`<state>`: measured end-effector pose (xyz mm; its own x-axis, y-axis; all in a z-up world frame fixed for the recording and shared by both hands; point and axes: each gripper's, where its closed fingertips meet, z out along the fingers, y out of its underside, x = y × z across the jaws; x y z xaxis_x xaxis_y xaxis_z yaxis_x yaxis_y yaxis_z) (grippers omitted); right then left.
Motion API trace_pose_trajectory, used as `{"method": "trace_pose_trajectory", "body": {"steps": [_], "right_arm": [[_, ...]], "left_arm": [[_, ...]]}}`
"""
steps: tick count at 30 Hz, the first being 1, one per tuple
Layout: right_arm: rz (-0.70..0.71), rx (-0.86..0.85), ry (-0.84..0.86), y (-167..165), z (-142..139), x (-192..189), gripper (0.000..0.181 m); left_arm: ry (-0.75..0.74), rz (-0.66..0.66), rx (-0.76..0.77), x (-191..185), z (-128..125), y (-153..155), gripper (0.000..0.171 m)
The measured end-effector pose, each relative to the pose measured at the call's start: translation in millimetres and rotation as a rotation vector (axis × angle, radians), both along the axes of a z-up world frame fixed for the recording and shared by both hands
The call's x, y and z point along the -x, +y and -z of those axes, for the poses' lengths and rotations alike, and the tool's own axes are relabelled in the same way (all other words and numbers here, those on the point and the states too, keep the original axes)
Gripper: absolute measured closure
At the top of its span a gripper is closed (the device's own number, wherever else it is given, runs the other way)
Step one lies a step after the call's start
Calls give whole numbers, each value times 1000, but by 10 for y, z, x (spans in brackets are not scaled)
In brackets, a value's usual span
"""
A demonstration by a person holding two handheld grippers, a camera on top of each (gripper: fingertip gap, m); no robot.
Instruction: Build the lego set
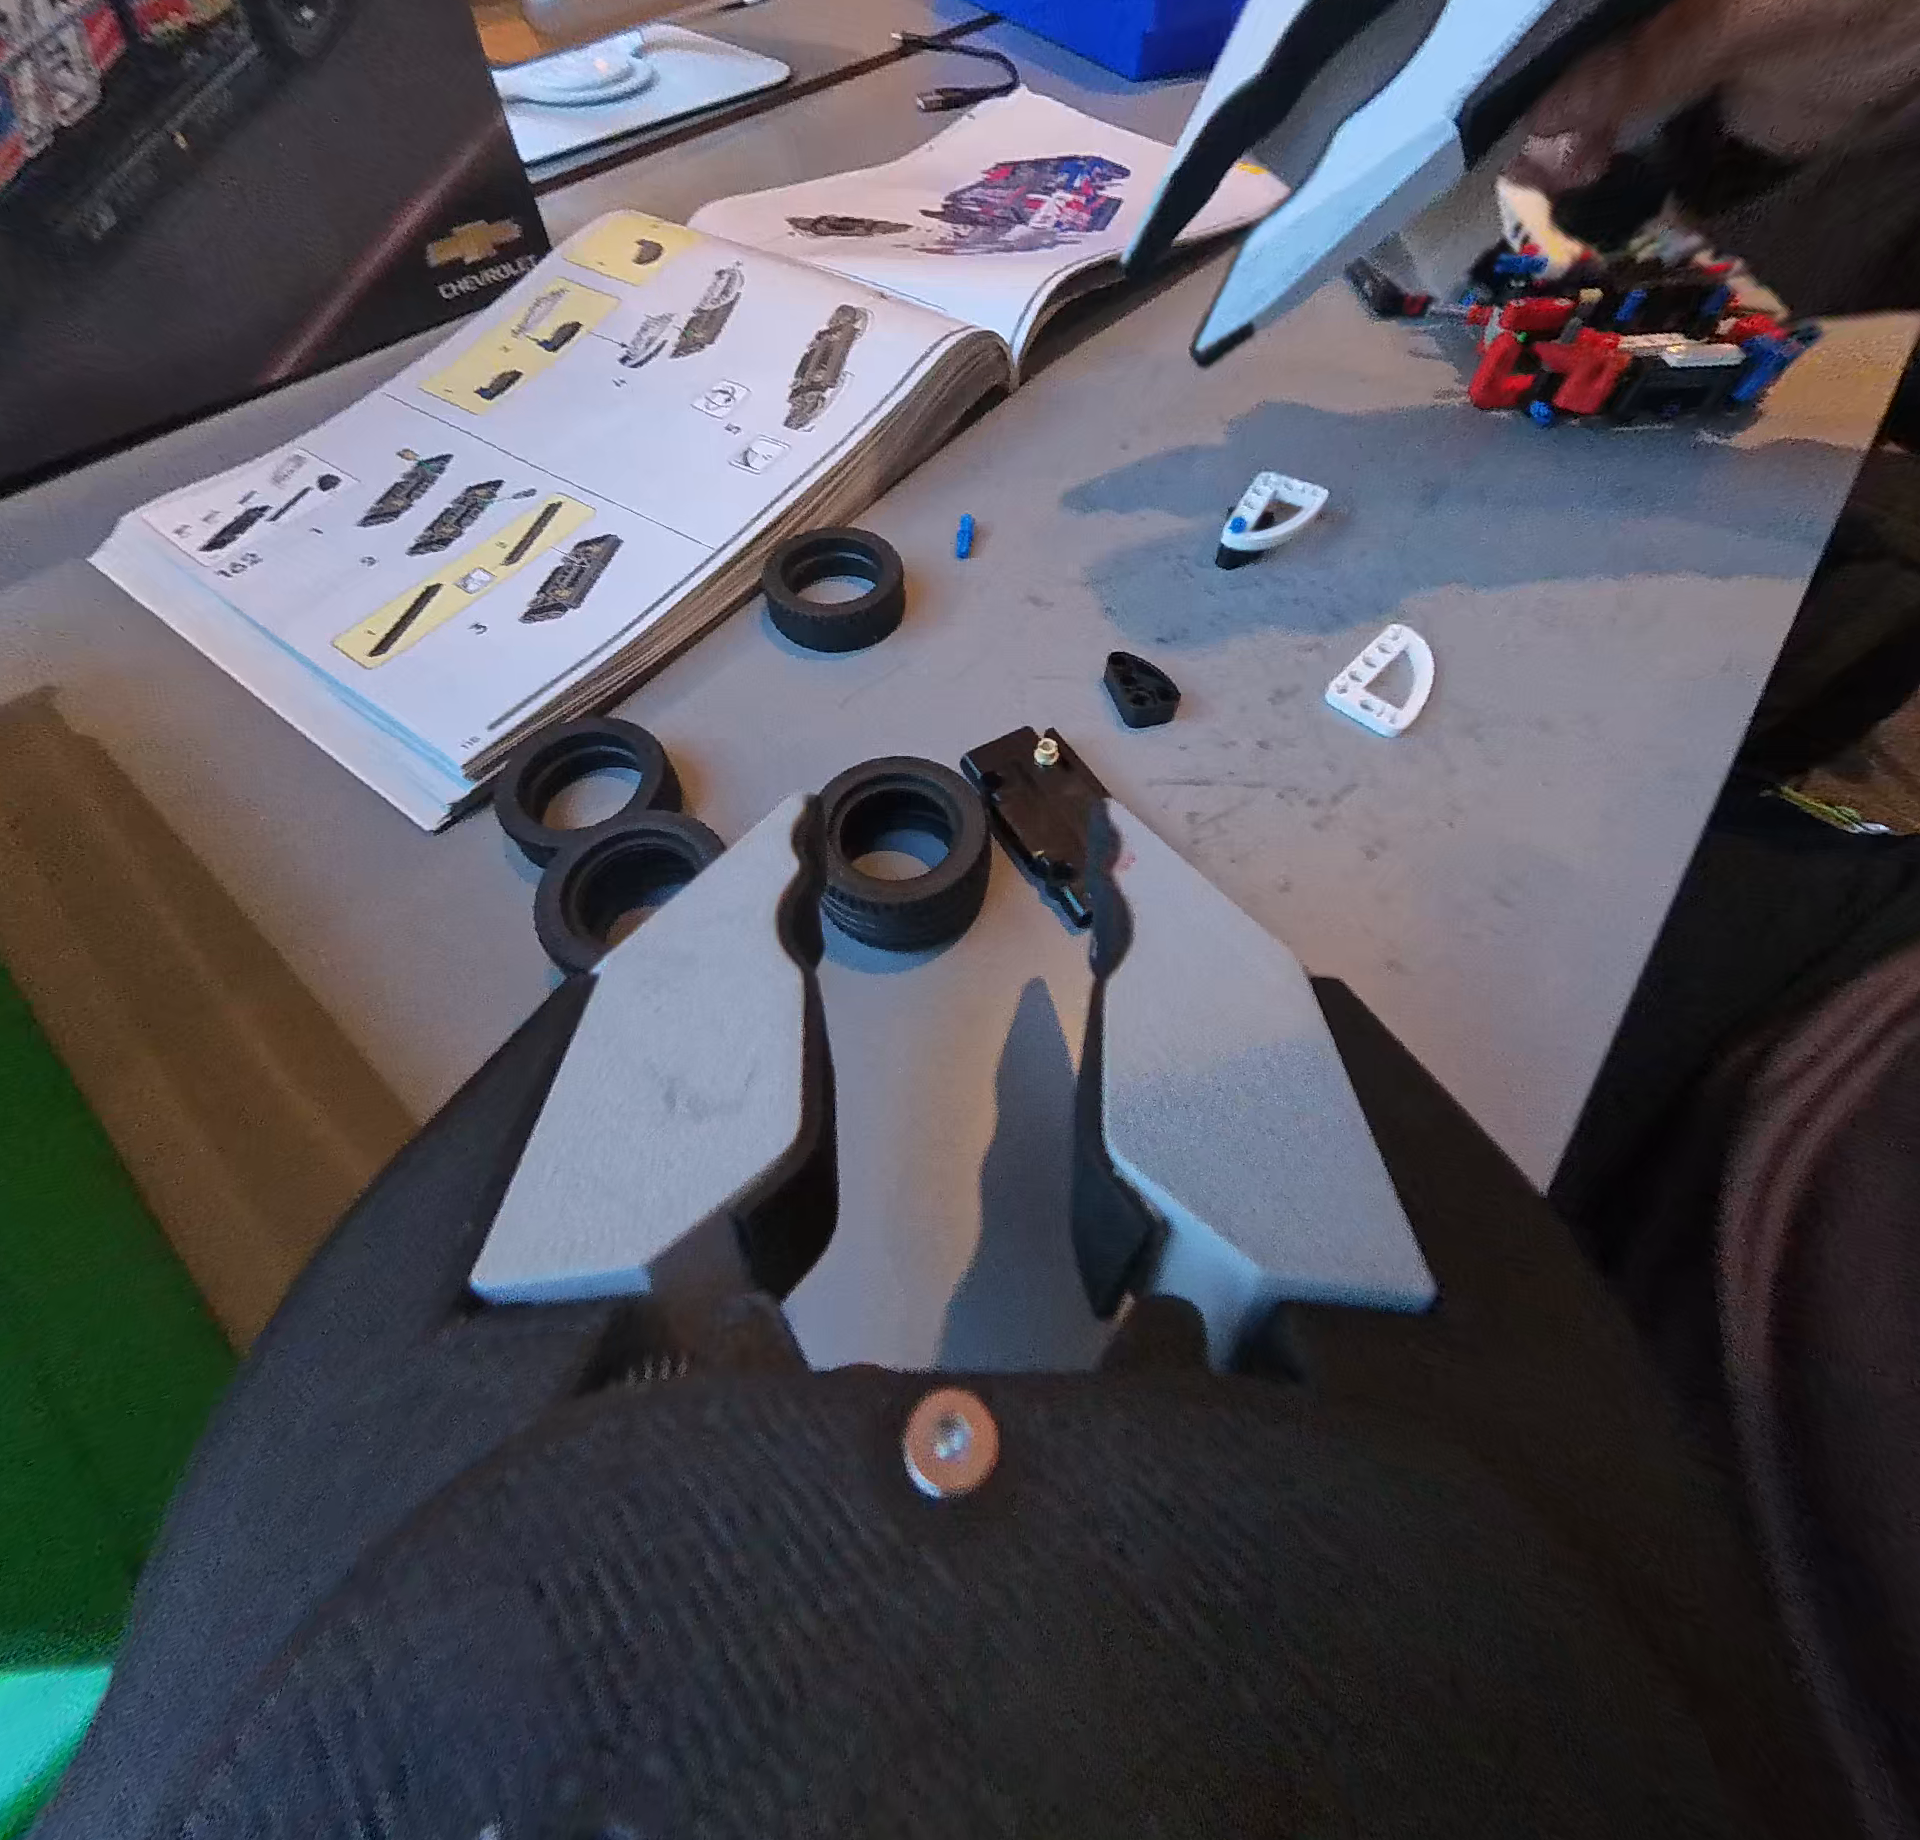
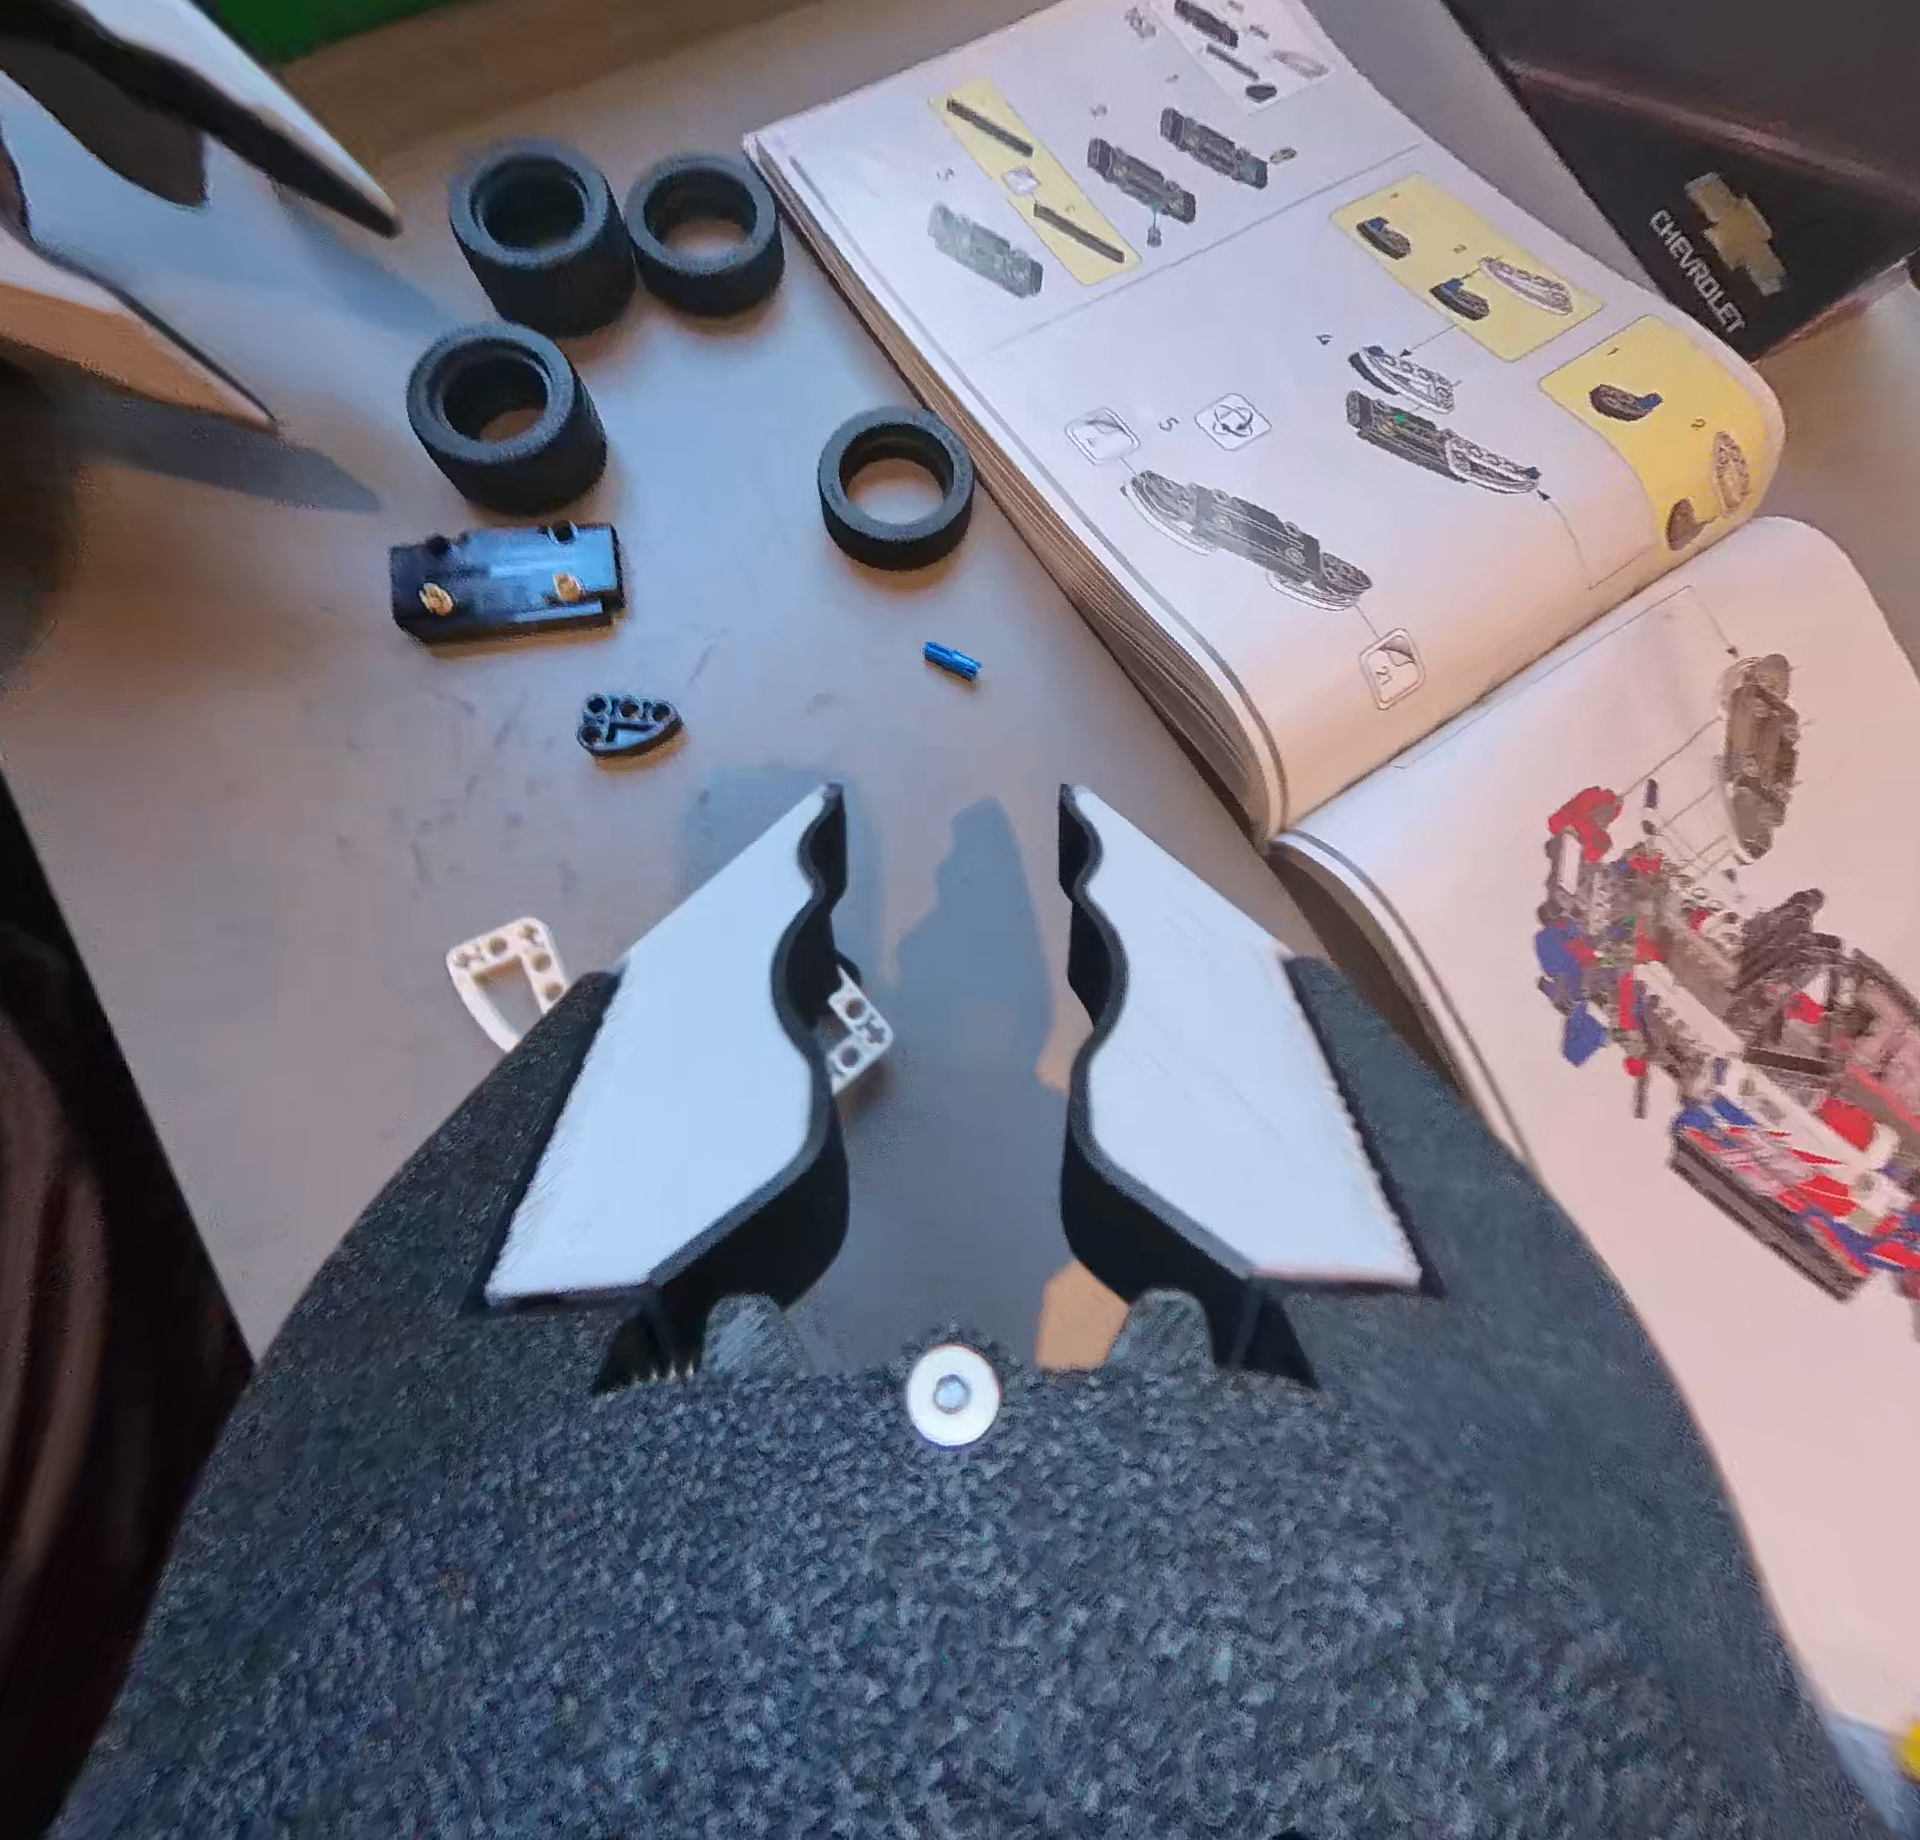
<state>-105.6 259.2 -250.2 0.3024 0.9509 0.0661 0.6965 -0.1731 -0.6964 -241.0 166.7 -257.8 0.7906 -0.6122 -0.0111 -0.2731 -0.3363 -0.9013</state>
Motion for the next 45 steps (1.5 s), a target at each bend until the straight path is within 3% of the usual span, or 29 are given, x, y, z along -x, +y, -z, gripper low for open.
{"method": "trace_pose_trajectory", "body": {"steps": [6,18,23,27,30,35,38,41,45], "right_arm": [[-134,9,-193,137,74,30,155],[-468,-57,-519,217,512,471,161],[-540,19,-520,195,607,514,171],[-488,120,-499,90,606,468,177],[-385,231,-345,-155,448,514,177],[-267,705,280,-835,-300,773,177],[-201,994,561,-970,-573,732,177],[-164,1147,689,-1026,-631,636,177],[-173,1187,706,-1177,-630,552,177]], "left_arm": [[-16,24,-7,-25,-21,-6,135],[-70,68,41,-52,-17,-30,134],[-63,79,54,-68,3,-37,133],[-39,73,39,-70,8,-38,133],[-11,65,2,-95,-10,-34,128],[8,160,-77,-433,-178,-60,129],[56,180,-243,-579,-466,-47,141],[84,237,-326,-750,-630,-120,160],[119,270,-341,-825,-672,-173,150]]}}
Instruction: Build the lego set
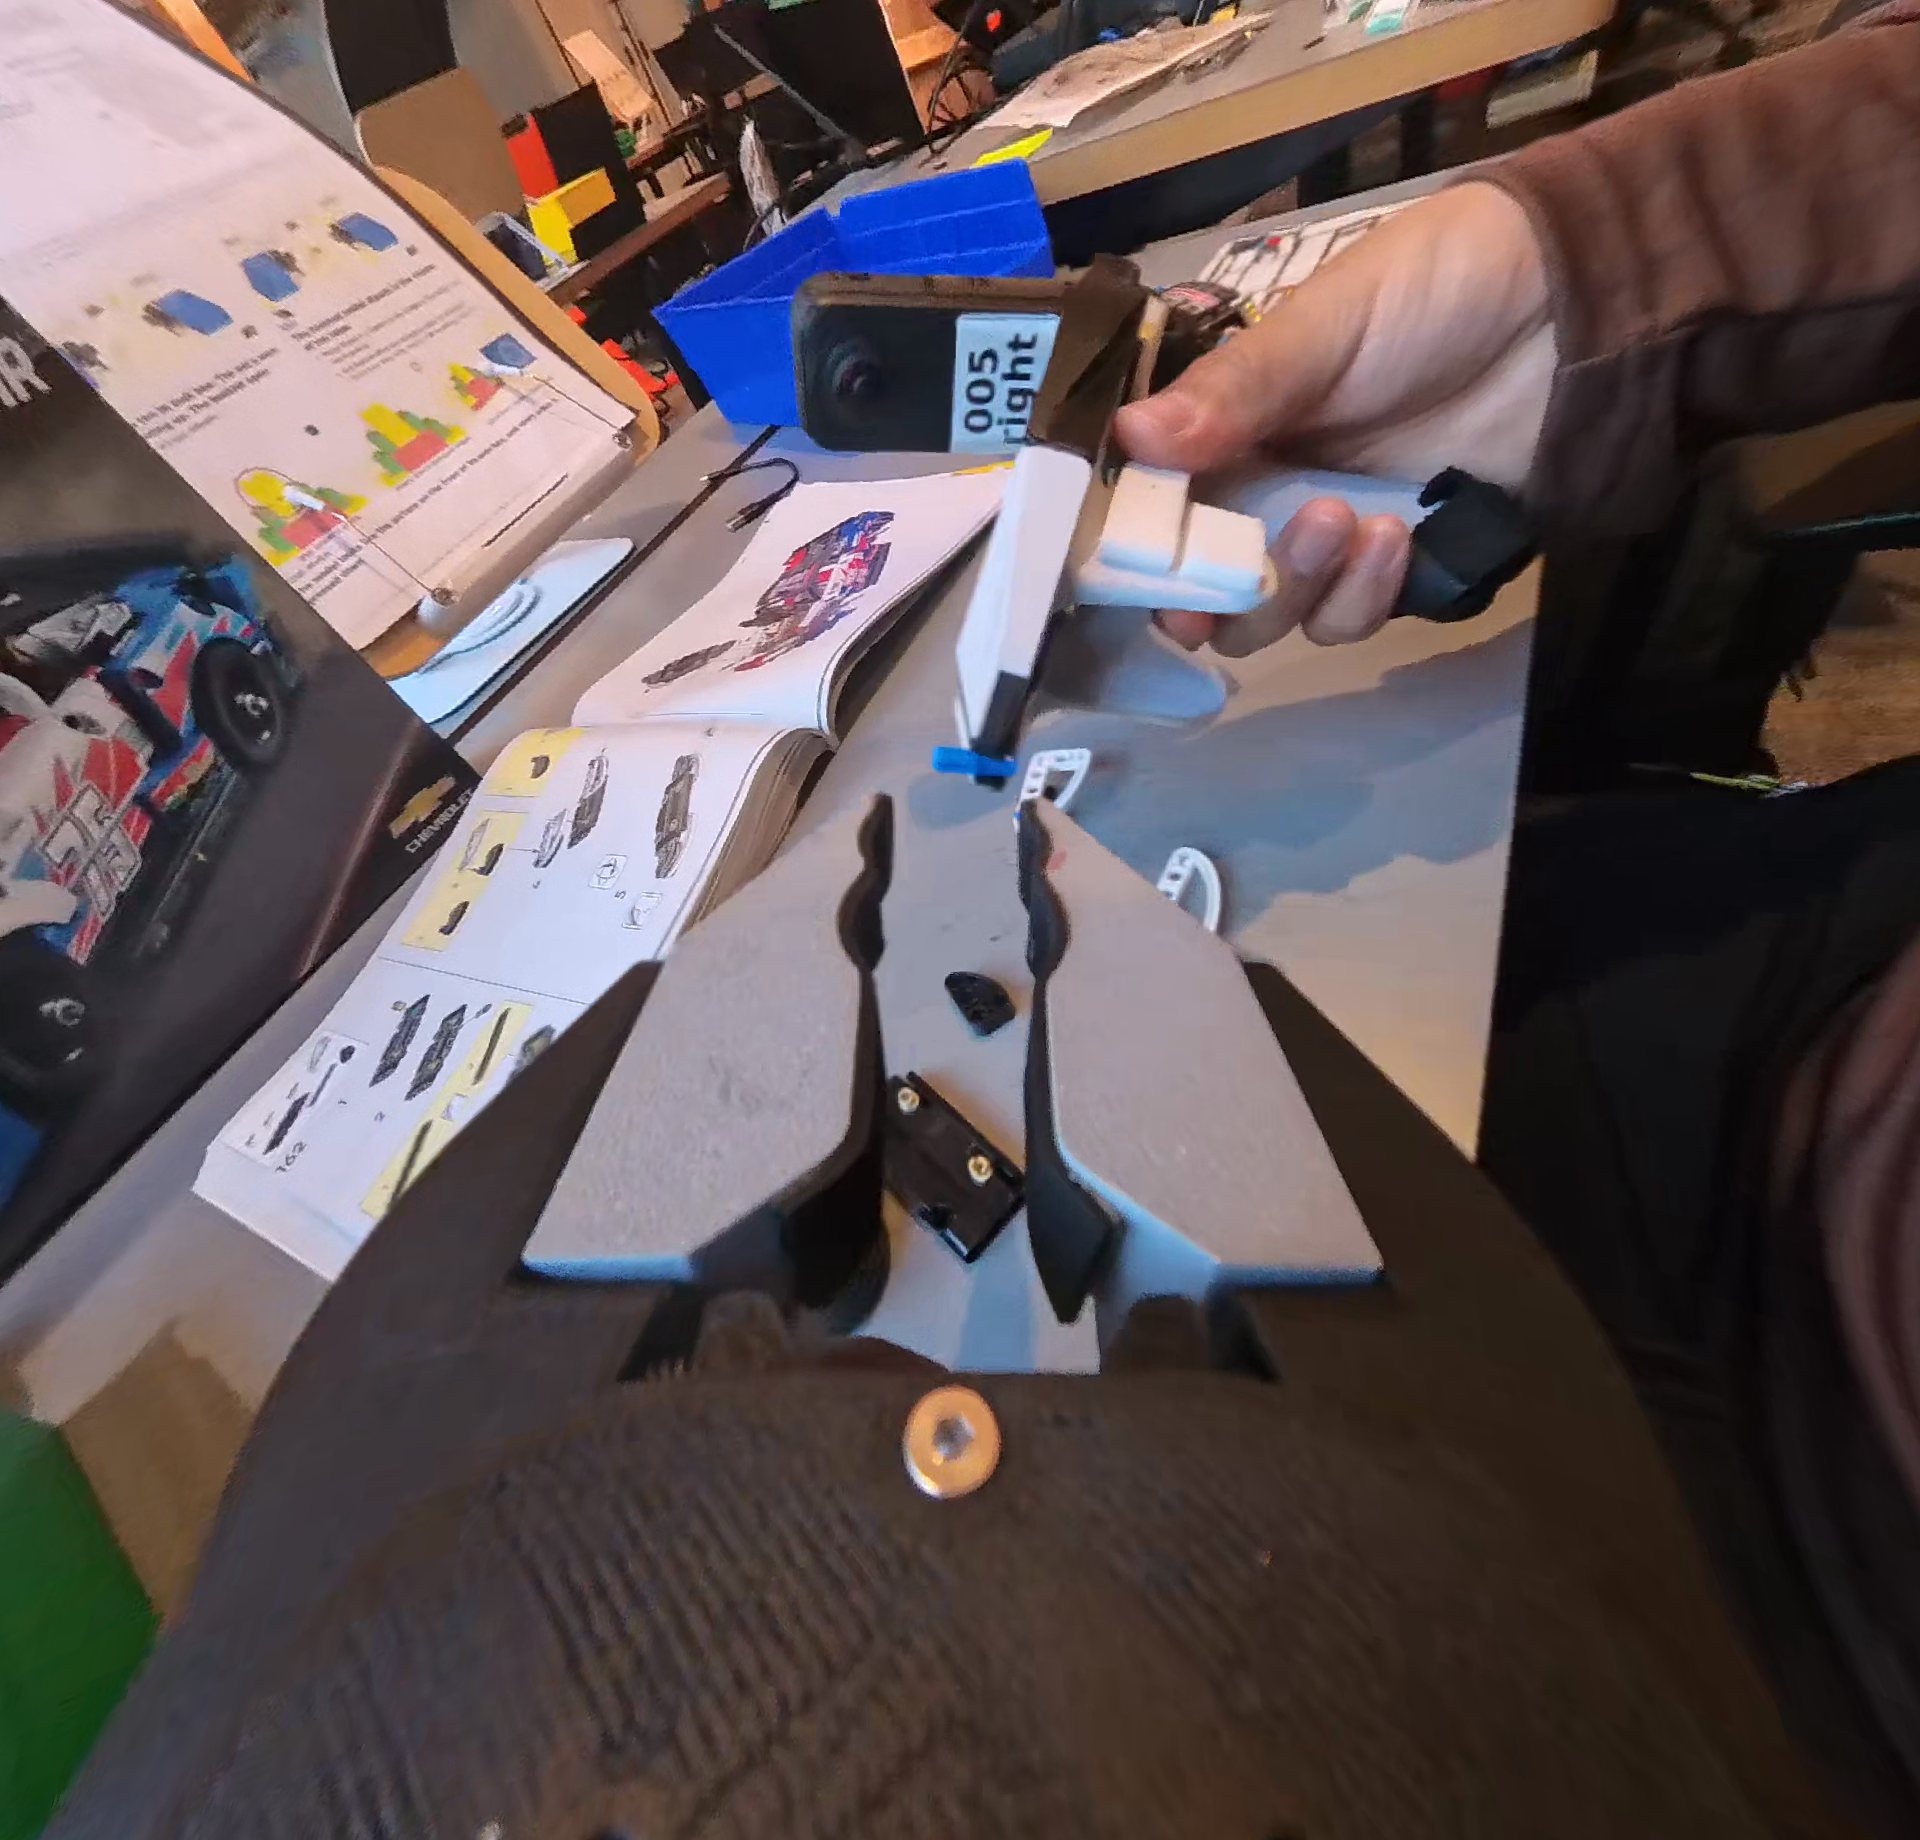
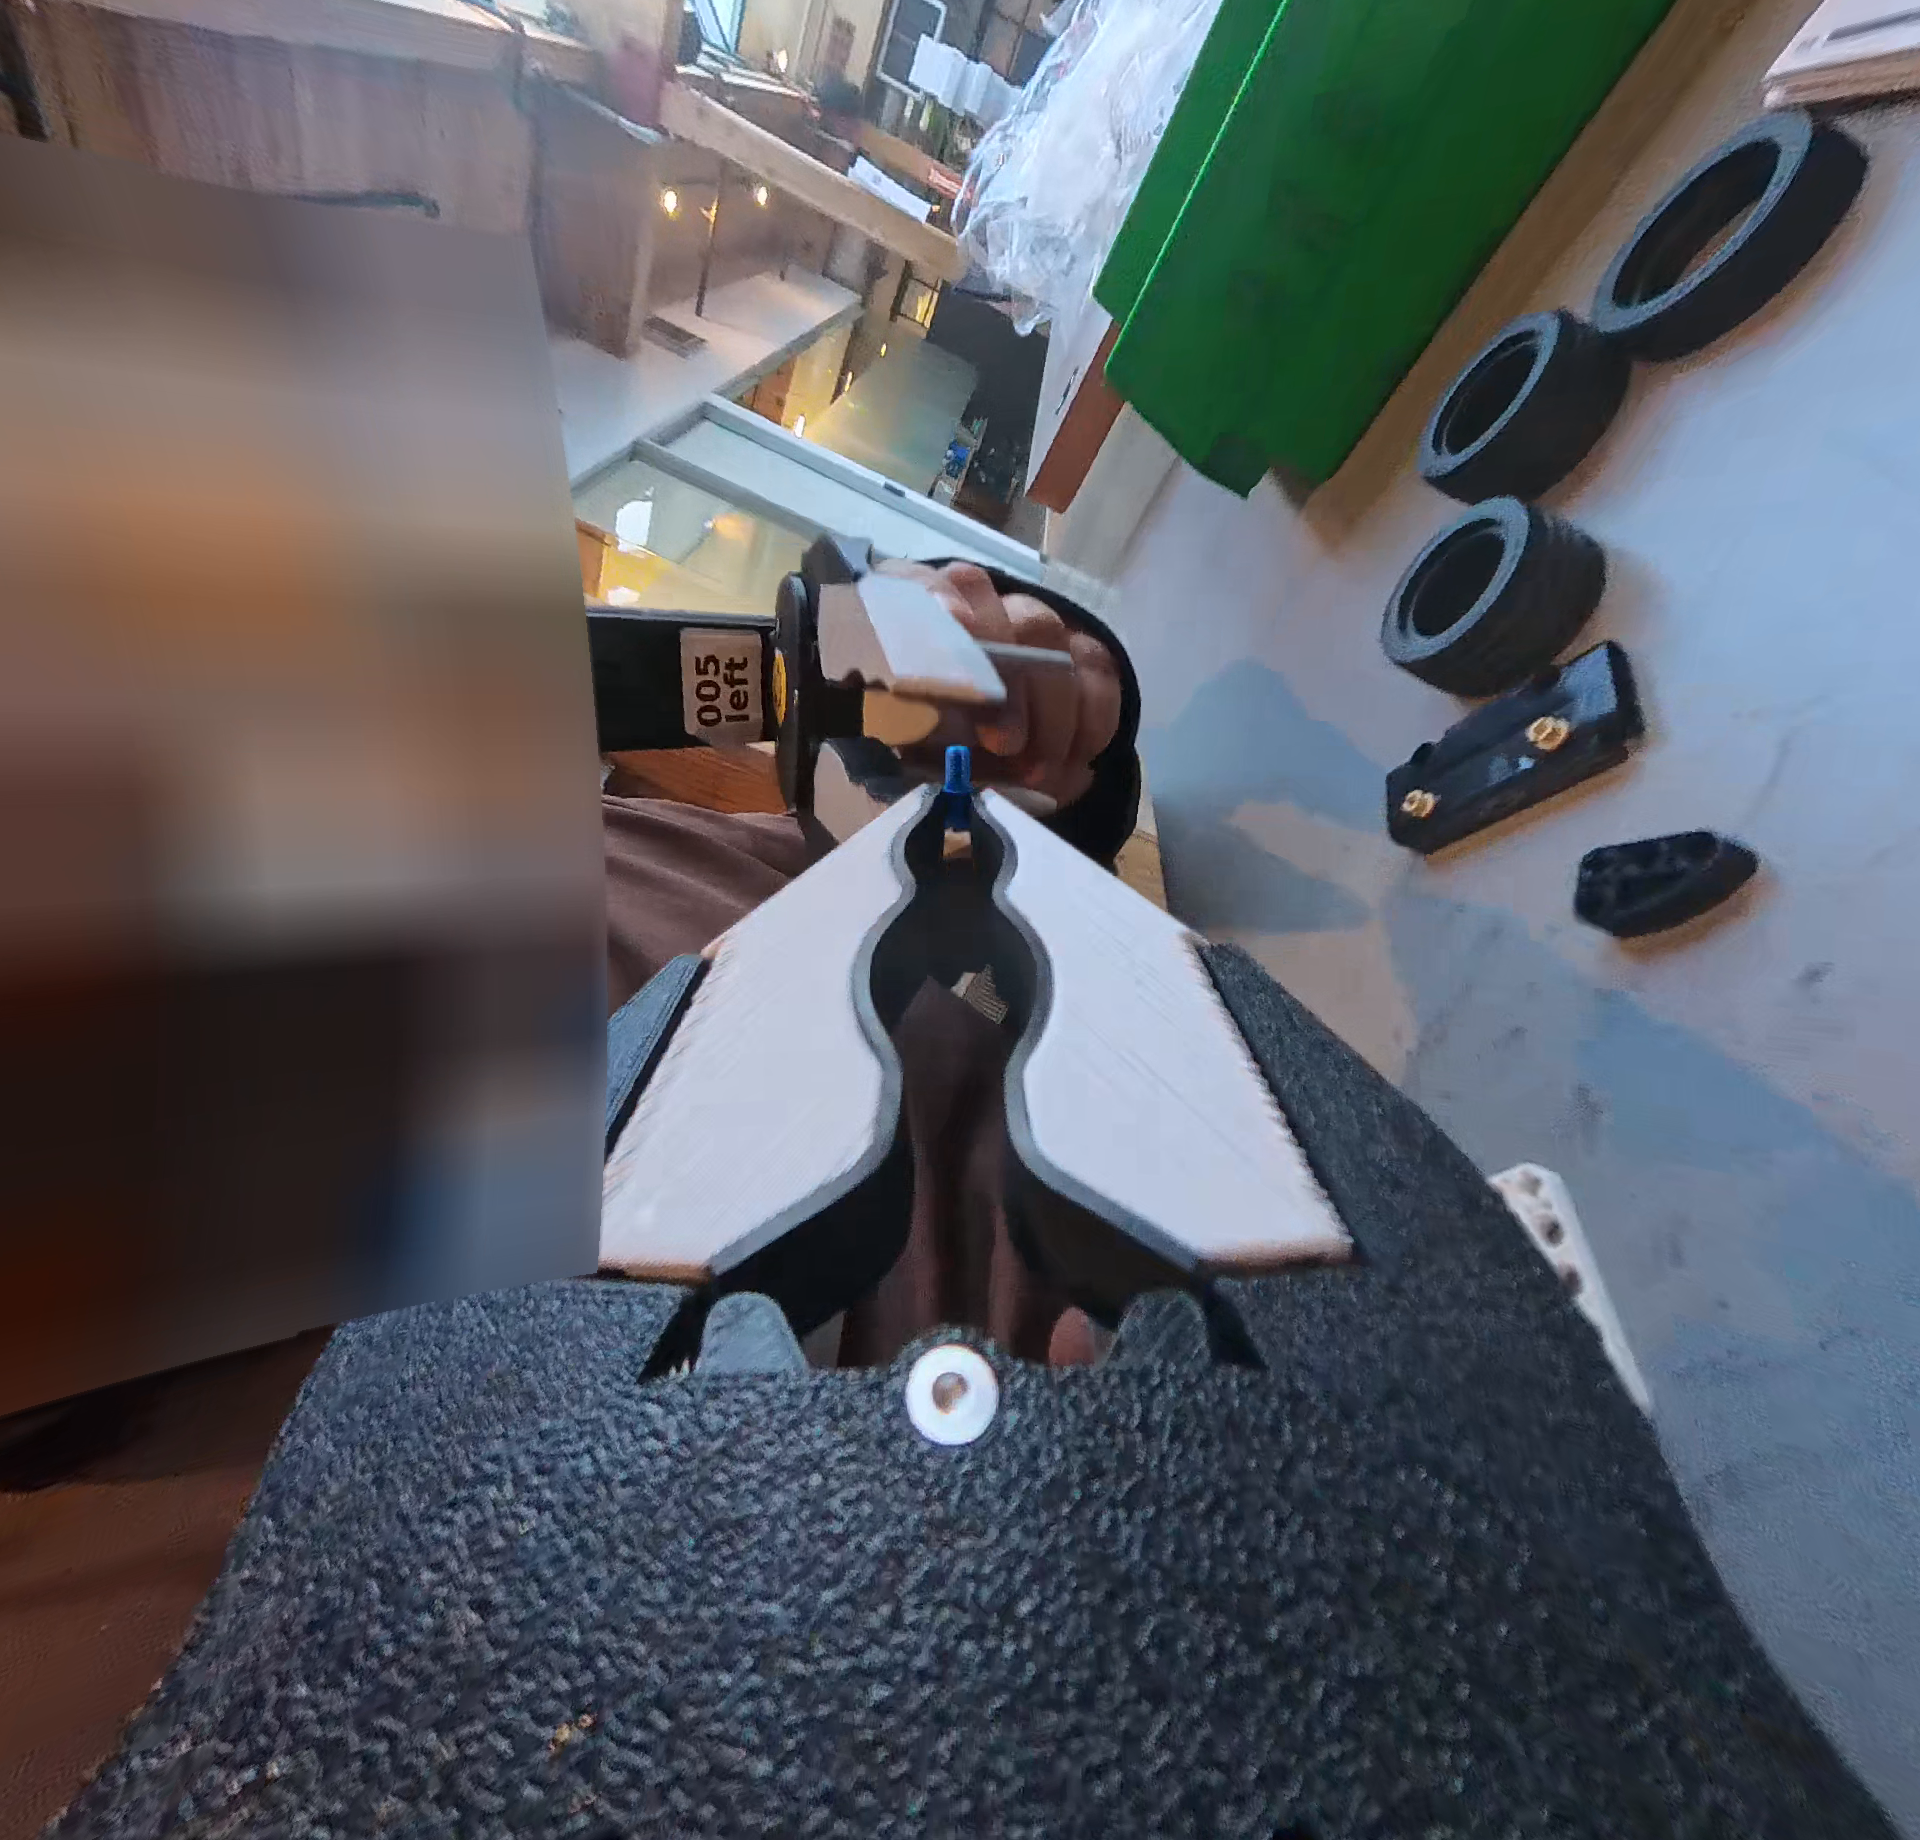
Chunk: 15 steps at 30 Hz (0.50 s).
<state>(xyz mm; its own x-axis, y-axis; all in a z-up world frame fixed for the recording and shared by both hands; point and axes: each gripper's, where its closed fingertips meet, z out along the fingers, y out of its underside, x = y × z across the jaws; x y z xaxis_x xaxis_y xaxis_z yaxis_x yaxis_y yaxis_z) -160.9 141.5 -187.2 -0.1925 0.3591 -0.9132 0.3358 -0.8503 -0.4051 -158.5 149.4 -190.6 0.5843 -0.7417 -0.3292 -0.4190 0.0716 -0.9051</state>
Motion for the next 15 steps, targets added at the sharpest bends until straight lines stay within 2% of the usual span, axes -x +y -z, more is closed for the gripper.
{"method": "trace_pose_trajectory", "body": {"steps": [3,5,11,15], "right_arm": [[-7,29,19,-66,-20,-3,177],[-11,43,31,-94,-27,6,177],[-23,38,14,-124,79,25,177],[-19,29,-4,-63,160,27,177]], "left_arm": [[36,58,-14,-89,7,-90,149],[67,52,-28,-116,40,-91,148],[78,56,-22,-79,115,-98,163],[60,64,7,-63,174,-76,163]]}}
